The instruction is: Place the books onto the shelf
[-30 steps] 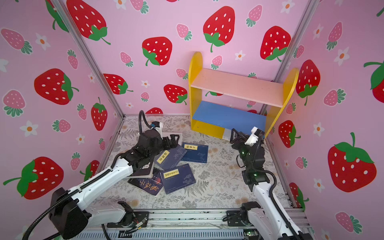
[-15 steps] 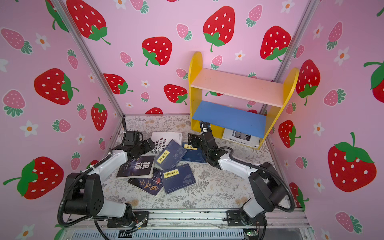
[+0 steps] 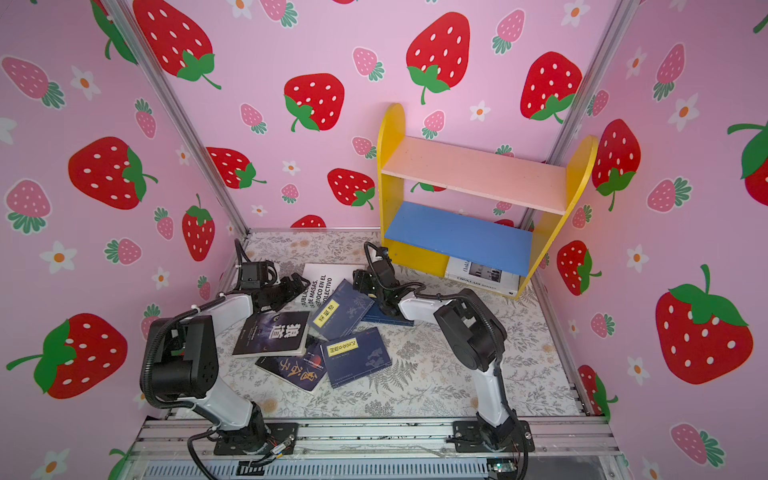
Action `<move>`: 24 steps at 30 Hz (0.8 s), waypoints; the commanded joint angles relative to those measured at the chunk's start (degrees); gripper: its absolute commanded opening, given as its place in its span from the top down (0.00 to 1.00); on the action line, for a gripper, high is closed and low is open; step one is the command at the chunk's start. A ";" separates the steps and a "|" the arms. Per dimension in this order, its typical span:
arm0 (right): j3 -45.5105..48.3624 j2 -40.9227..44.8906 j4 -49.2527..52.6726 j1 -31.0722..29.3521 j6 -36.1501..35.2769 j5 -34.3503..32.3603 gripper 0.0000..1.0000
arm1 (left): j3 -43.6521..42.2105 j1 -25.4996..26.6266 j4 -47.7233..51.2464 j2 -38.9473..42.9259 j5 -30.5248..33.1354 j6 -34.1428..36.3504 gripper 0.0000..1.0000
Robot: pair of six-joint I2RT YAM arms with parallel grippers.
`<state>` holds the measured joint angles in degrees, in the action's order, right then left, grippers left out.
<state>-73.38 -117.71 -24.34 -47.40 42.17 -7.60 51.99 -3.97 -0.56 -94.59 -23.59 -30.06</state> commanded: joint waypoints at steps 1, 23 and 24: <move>-3.12 -2.81 -0.27 -0.38 1.93 2.31 0.20 | 1.60 -0.04 -2.24 -2.16 -4.70 1.68 0.09; -5.37 -8.43 -5.95 -0.28 5.71 10.48 0.28 | 2.38 -0.27 -7.27 1.74 -15.54 -1.83 0.54; -5.24 -8.42 -6.14 -0.29 5.82 10.46 0.28 | 2.48 -0.29 -6.85 1.98 -15.67 -2.18 0.56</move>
<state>-77.84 -125.03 -26.68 -46.68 46.85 -1.02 52.84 -4.82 -6.42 -93.58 -33.63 -31.03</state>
